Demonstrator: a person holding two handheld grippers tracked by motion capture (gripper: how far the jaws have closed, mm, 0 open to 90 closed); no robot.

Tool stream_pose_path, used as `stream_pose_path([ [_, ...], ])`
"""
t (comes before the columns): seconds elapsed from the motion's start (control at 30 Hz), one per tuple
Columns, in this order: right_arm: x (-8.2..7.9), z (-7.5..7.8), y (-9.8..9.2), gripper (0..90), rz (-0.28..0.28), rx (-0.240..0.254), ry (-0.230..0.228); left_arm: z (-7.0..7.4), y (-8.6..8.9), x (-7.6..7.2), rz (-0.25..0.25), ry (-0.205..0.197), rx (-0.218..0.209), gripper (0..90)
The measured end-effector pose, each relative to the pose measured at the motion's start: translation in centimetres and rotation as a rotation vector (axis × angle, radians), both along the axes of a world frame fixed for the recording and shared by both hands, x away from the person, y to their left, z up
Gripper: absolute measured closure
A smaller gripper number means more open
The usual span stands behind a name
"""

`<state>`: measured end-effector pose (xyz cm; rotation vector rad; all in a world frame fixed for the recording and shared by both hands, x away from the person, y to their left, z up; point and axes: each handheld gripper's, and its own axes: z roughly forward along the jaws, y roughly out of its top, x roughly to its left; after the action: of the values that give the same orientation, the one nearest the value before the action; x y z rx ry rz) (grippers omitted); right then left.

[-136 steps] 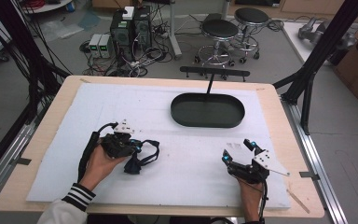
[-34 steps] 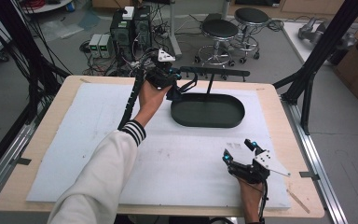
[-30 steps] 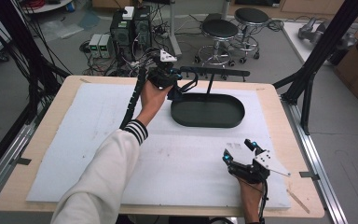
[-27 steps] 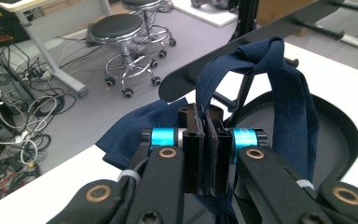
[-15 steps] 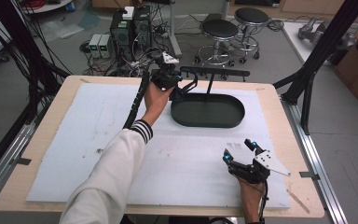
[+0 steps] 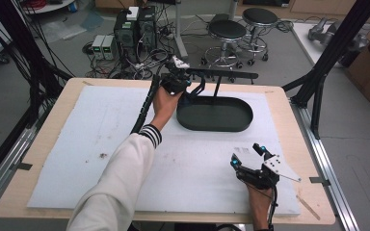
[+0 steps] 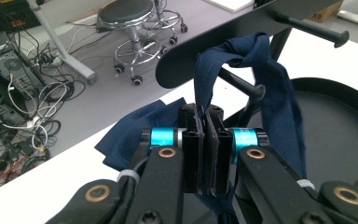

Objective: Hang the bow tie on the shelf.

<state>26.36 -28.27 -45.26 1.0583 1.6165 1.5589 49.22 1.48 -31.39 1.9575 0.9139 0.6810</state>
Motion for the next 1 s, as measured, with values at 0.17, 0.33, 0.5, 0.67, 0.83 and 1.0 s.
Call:
stream_pose_path([
  [0.17, 0.0, 0.0, 0.0, 8.2, -0.001, 0.000, -0.007, -0.2, 0.0, -0.1, 0.026, -0.009, 0.009, 80.6],
  [0.33, 0.0, 0.0, -0.1, 8.2, -0.003, 0.010, -0.002, -0.4, 0.3, -0.3, 0.066, -0.015, 0.029, 63.1],
  [0.5, 0.0, 0.0, -0.1, 8.2, -0.004, 0.011, -0.002, -0.4, 0.4, -0.2, 0.029, 0.016, -0.013, 34.6],
  [0.67, -0.1, 0.0, -0.1, 8.1, 0.001, 0.015, -0.008, -0.1, 2.1, -0.4, -0.069, 0.094, -0.139, 21.9],
  [0.83, -0.1, -0.1, -0.1, 8.1, 0.007, 0.006, -0.019, 0.3, 4.4, -1.8, -0.076, 0.058, -0.179, 15.5],
  [1.0, -0.1, 0.0, -0.1, 8.2, 0.010, 0.011, -0.010, 1.7, 9.3, -4.6, -0.115, -0.024, -0.198, 14.5],
])
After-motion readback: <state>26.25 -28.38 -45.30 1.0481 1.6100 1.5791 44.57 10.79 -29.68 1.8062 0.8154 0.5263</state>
